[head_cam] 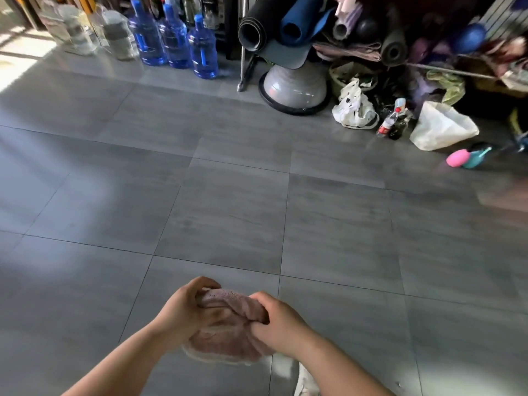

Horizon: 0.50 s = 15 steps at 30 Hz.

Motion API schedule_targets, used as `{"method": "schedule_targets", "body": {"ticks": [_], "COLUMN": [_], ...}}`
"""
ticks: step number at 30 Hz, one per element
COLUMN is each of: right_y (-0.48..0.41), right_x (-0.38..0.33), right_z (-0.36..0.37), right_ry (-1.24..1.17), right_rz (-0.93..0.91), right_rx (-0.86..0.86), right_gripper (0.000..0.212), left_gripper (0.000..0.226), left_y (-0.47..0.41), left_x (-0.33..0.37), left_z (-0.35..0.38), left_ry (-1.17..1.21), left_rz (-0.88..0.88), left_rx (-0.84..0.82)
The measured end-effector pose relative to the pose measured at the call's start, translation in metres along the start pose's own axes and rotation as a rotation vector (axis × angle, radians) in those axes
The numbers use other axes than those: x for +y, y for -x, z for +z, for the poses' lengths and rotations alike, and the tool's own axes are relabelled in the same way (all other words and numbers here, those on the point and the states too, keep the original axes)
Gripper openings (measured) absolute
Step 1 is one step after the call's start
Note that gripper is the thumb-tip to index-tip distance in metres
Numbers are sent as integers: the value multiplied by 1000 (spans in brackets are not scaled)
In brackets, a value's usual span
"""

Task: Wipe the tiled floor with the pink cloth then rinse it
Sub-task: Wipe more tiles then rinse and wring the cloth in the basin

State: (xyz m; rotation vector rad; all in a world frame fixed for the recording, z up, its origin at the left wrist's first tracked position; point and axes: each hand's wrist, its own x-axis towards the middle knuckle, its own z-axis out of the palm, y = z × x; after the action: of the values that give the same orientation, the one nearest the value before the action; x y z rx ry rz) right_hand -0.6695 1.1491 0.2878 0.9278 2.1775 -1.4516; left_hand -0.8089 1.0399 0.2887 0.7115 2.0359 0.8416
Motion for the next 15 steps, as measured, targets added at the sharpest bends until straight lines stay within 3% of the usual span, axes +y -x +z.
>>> {"method": "schedule_targets", "body": {"ticks": [6,11,15], "right_y": [13,-1,-17], "right_x": [50,103,143], "right_z": [-33,-89,-147], "right_ry": [-275,-278,-256], "right_rz": [46,41,88], "right_rx": [-151,-204,-238], "right_gripper": [33,38,39], "left_gripper": [38,36,30], "left_y": [-7,-40,-73], "left_x": [14,44,81], "left_z": [46,101,149], "left_ry": [31,16,142], "left_rz": [-96,-153,-289], "left_rx": [31,29,66]}}
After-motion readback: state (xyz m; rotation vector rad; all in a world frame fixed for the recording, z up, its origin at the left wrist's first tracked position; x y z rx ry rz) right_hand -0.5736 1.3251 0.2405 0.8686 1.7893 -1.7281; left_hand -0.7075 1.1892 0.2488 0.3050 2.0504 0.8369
